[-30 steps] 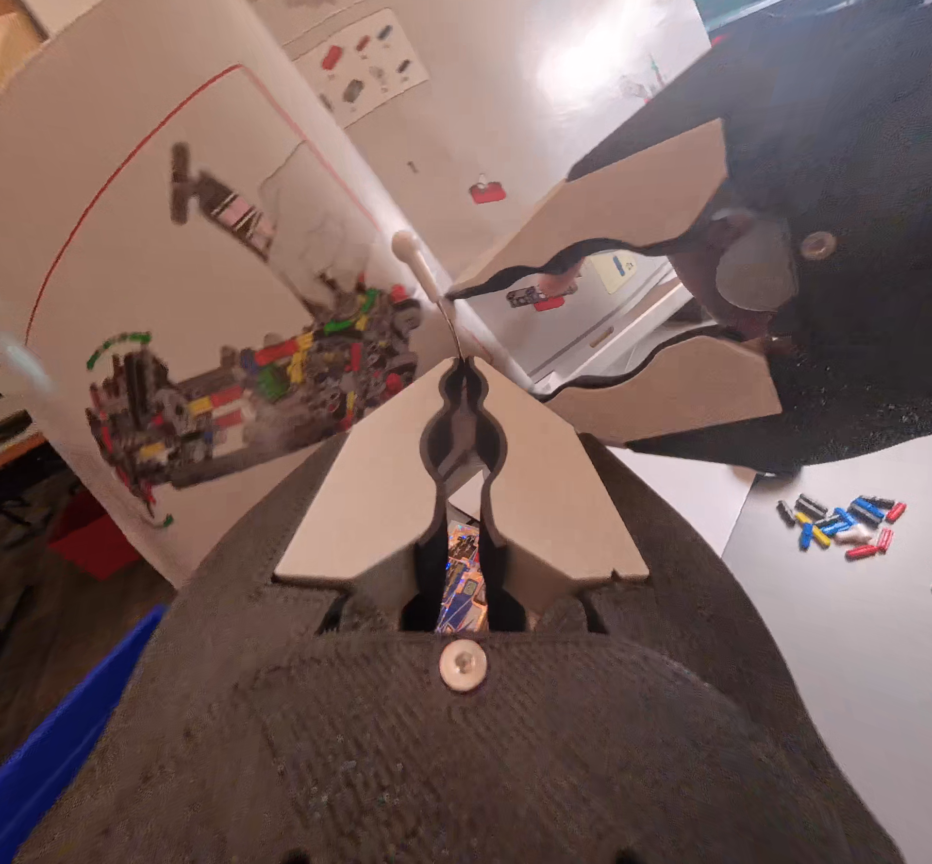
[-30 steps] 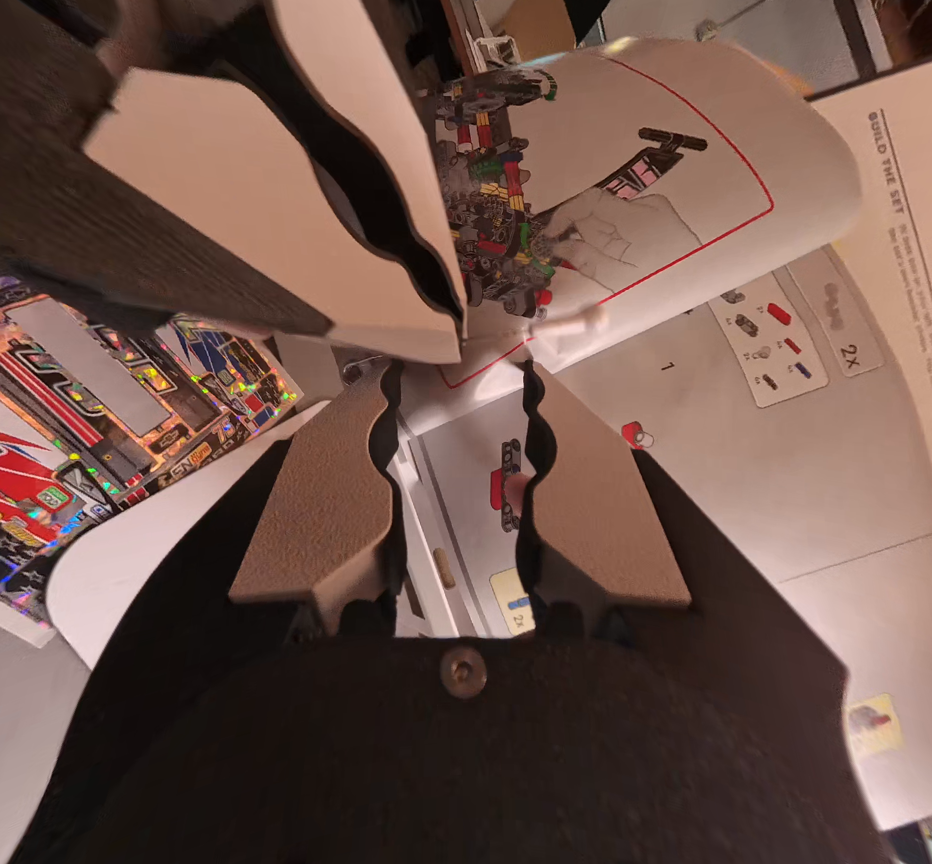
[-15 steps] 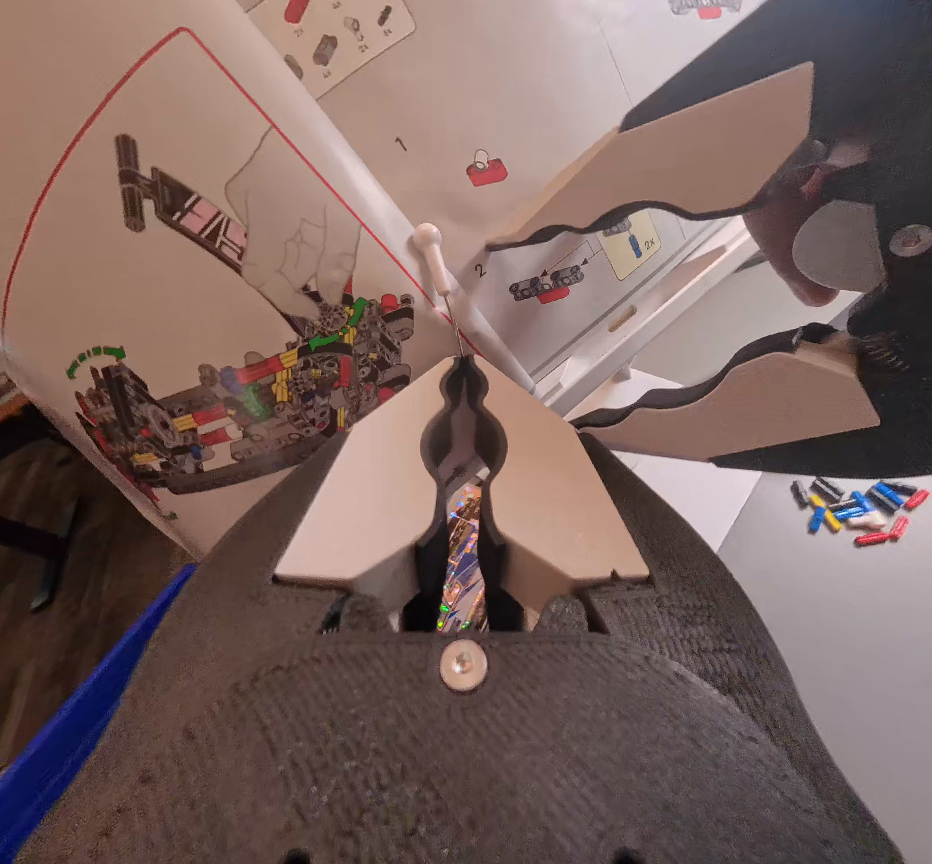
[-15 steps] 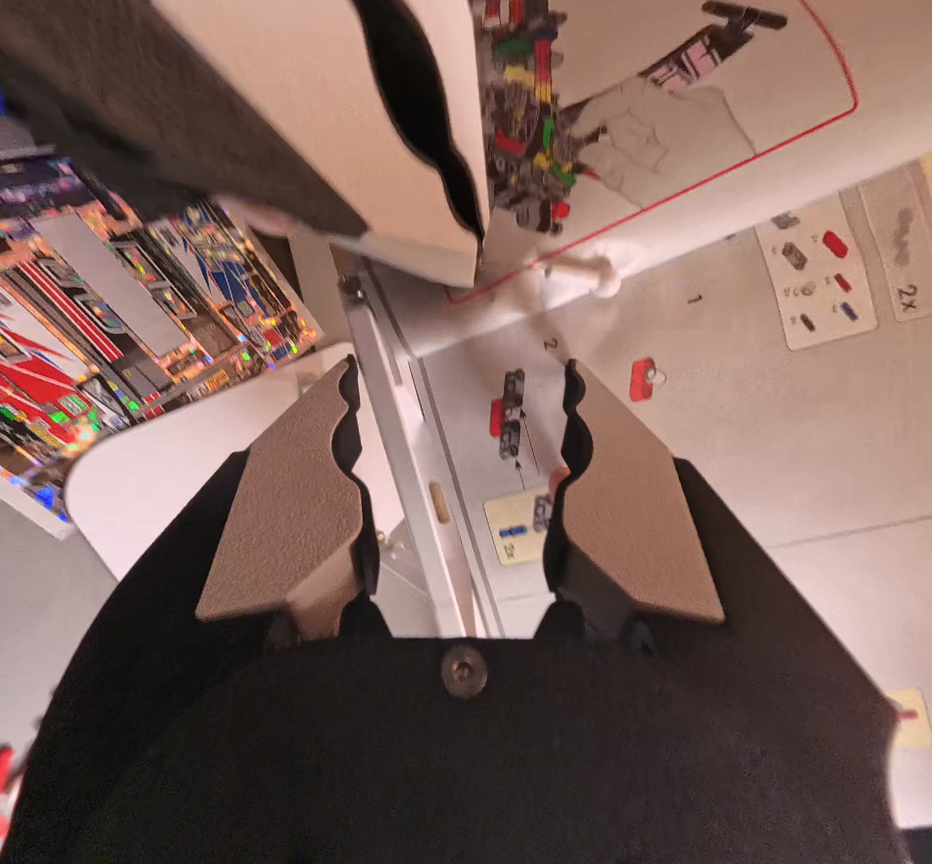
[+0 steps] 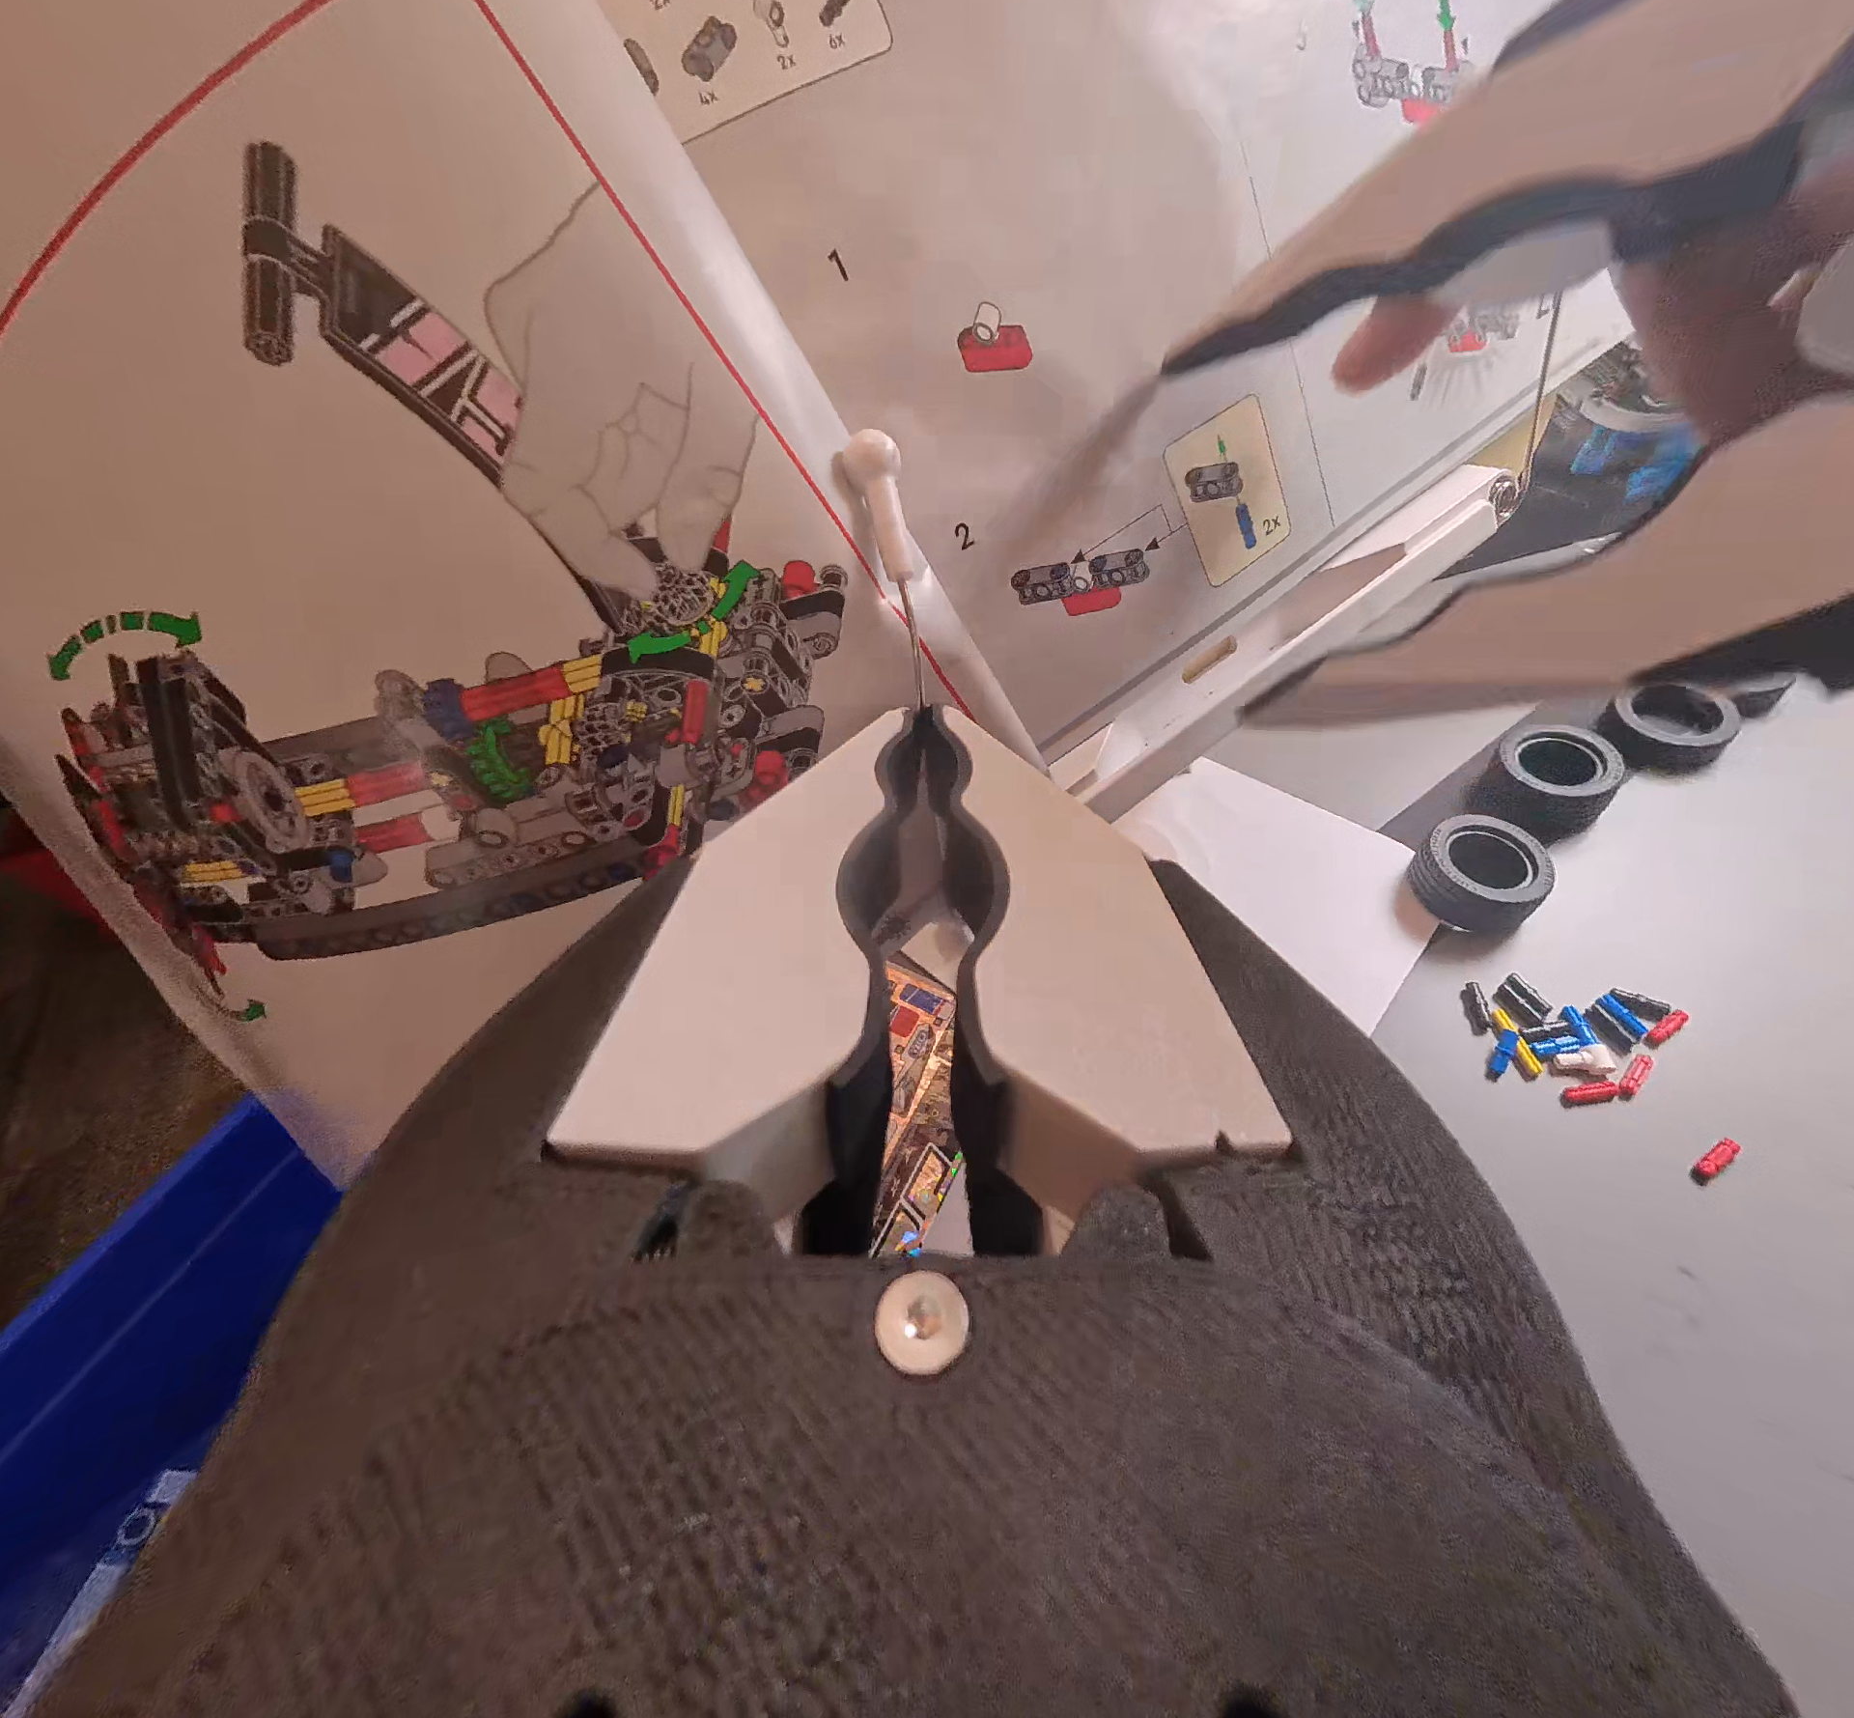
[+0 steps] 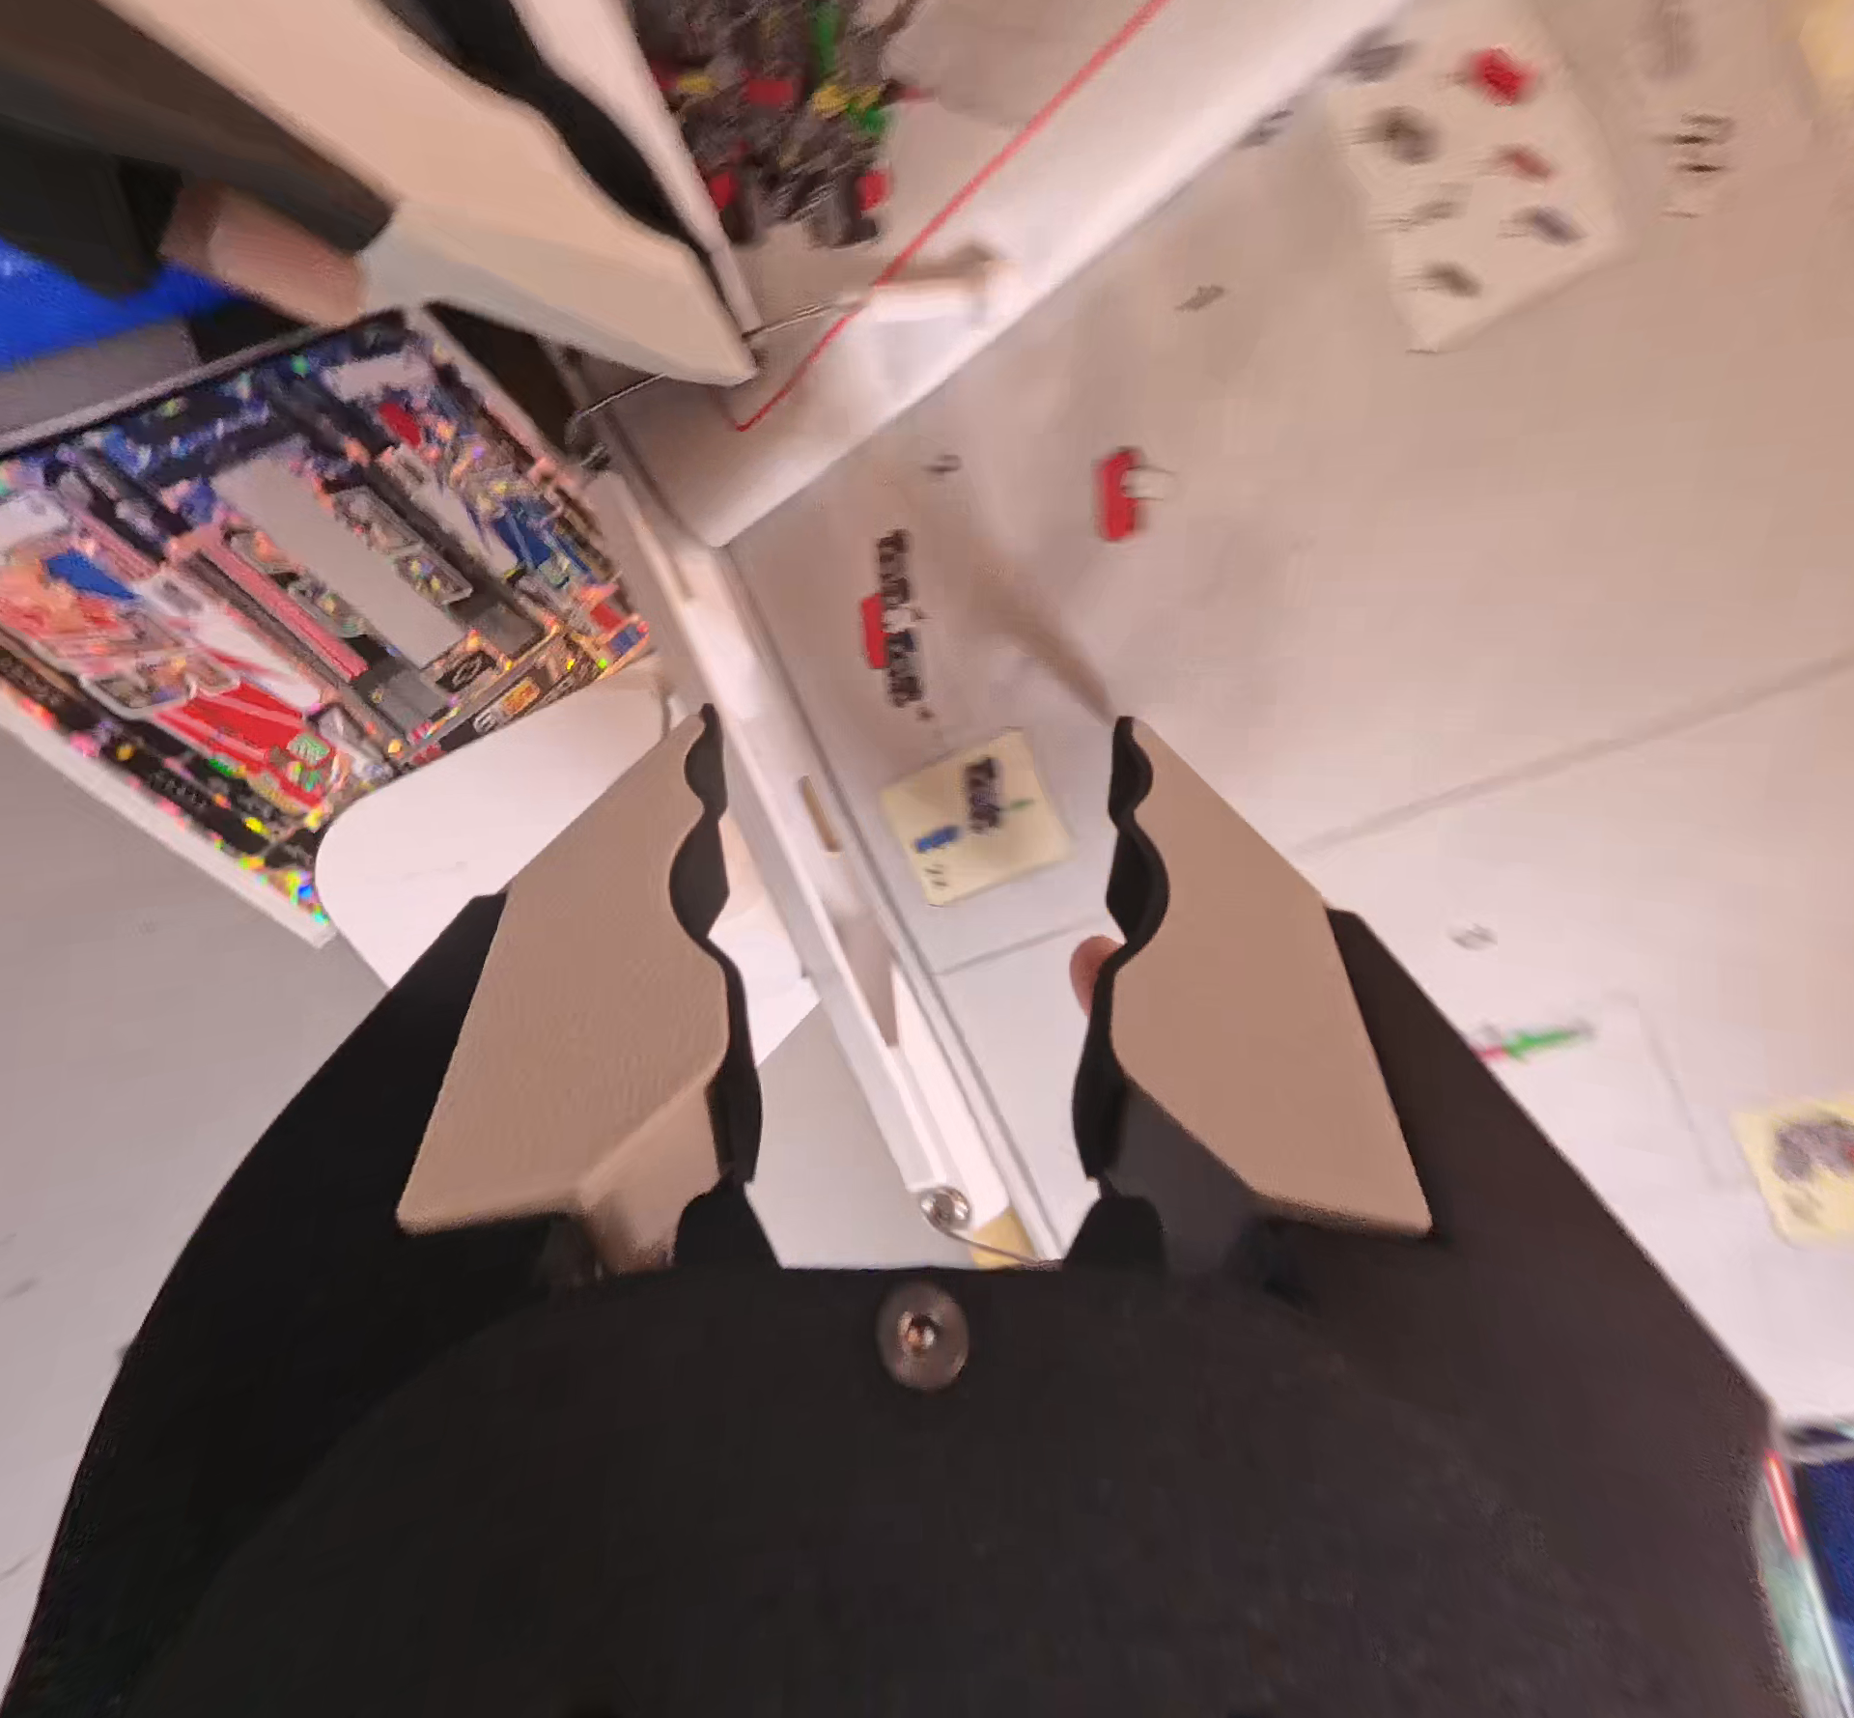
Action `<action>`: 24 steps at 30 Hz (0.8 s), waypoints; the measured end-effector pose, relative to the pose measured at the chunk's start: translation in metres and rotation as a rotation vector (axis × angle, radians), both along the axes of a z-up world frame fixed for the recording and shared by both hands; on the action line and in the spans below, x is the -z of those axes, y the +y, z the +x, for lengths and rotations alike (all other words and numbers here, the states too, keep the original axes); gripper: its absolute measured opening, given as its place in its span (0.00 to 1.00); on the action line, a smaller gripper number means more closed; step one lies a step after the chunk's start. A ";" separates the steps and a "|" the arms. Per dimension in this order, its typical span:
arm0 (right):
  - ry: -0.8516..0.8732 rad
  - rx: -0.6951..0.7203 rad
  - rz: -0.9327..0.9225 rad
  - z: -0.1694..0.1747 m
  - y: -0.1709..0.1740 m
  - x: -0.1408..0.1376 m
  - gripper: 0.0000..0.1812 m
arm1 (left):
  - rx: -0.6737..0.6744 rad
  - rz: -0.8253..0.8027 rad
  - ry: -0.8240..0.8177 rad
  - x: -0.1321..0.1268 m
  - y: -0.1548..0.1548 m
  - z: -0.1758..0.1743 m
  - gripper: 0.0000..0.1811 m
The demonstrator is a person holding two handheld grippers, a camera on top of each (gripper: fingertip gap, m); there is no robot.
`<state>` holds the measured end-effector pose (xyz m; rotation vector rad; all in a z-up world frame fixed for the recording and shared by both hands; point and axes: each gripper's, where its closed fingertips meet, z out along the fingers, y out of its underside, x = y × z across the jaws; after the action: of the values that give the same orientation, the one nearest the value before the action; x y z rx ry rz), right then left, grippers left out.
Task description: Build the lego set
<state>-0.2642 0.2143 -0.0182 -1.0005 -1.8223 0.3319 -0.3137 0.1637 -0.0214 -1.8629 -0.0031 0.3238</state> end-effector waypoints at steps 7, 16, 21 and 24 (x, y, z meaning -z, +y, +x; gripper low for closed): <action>0.482 0.375 -0.311 0.071 0.145 -0.111 0.43 | 0.011 0.011 0.018 0.000 0.000 0.000 0.00; 0.395 0.258 -0.606 0.081 0.167 -0.066 0.07 | -0.023 0.013 0.080 0.000 -0.001 -0.001 0.00; 0.380 0.107 -0.567 0.097 0.142 -0.075 0.00 | -0.069 0.013 0.061 -0.001 0.000 -0.001 0.00; 0.355 0.061 -0.613 0.102 0.138 -0.075 0.00 | -0.085 0.010 0.056 -0.001 0.000 -0.001 0.00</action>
<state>-0.1623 0.3523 0.0570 -1.3071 -1.3825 1.0047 -0.3149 0.1639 -0.0208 -1.8465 -0.0456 0.4345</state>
